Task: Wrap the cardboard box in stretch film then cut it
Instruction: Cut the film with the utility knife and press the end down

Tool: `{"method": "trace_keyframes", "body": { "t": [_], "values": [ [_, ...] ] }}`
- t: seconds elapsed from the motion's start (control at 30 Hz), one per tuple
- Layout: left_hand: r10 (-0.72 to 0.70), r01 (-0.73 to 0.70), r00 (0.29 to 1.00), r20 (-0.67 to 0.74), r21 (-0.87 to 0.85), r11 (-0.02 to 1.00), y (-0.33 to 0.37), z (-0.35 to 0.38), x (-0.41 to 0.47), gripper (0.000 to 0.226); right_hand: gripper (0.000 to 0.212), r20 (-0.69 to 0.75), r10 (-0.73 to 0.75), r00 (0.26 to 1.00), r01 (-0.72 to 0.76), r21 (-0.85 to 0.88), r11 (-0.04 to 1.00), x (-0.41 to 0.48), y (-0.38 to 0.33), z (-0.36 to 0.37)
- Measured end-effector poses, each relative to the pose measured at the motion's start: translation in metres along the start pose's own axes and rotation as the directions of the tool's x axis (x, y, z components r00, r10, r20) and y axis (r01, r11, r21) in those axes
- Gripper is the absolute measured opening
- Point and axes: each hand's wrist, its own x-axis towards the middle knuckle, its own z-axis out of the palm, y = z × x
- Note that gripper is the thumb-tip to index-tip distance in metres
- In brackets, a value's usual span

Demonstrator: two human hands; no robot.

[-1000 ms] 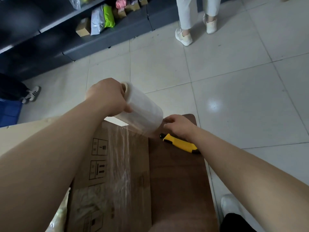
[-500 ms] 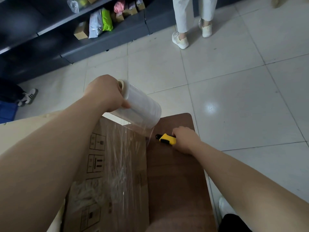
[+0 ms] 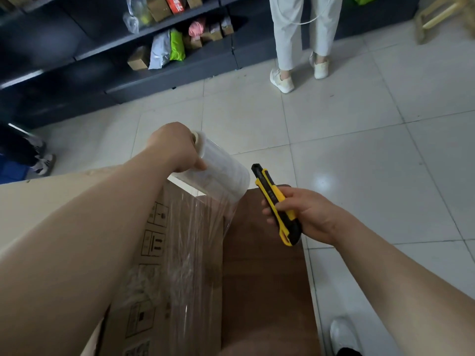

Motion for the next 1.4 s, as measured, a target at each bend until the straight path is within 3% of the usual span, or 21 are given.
{"method": "trace_keyframes", "body": {
  "t": [0.33,0.5,0.67,0.77,0.87,0.93,1.07,1.2,1.4],
  "values": [
    [-0.017,0.017,1.000,0.002,-0.045,0.999,-0.004,0.002,0.006,0.048,0.046,0.108,-0.037,0.993,0.050,-0.114,0.992,-0.009,0.009,-0.003],
    [-0.019,0.019,1.000,0.004,-0.041,0.999,-0.003,0.002,0.007,0.049,0.017,0.056,-0.015,0.998,0.023,-0.154,0.988,-0.009,0.014,-0.006],
    [-0.031,0.032,0.999,0.012,-0.067,0.997,-0.003,0.002,0.008,0.047,0.022,-0.014,-0.096,0.995,0.085,-0.357,0.930,-0.013,0.012,-0.001],
    [-0.032,0.033,0.999,0.012,-0.064,0.997,-0.003,0.001,0.007,0.046,0.015,-0.022,-0.257,0.966,0.192,-0.605,0.772,-0.016,0.004,0.003],
    [-0.023,0.024,1.000,0.005,-0.052,0.998,-0.002,0.000,0.005,0.045,0.013,0.068,-0.404,0.912,0.269,-0.843,0.465,-0.016,-0.006,0.007],
    [-0.032,0.032,0.999,-0.002,-0.065,0.997,-0.002,0.000,0.005,0.045,0.017,0.132,-0.434,0.891,0.279,-0.915,0.293,-0.017,-0.011,0.012],
    [-0.039,0.039,0.999,0.001,-0.081,0.996,-0.003,0.000,0.006,0.046,0.021,0.188,-0.491,0.850,0.247,-0.967,0.059,-0.016,-0.018,0.018],
    [-0.041,0.041,0.999,0.001,-0.123,0.992,-0.005,0.002,0.009,0.047,0.023,0.231,-0.500,0.835,0.216,-0.972,-0.087,-0.008,-0.020,0.027],
    [-0.040,0.037,0.999,-0.025,-0.107,0.994,-0.004,0.003,0.006,0.039,0.026,0.262,-0.473,0.841,0.200,-0.964,-0.178,0.003,-0.021,0.039]
  ]
}}
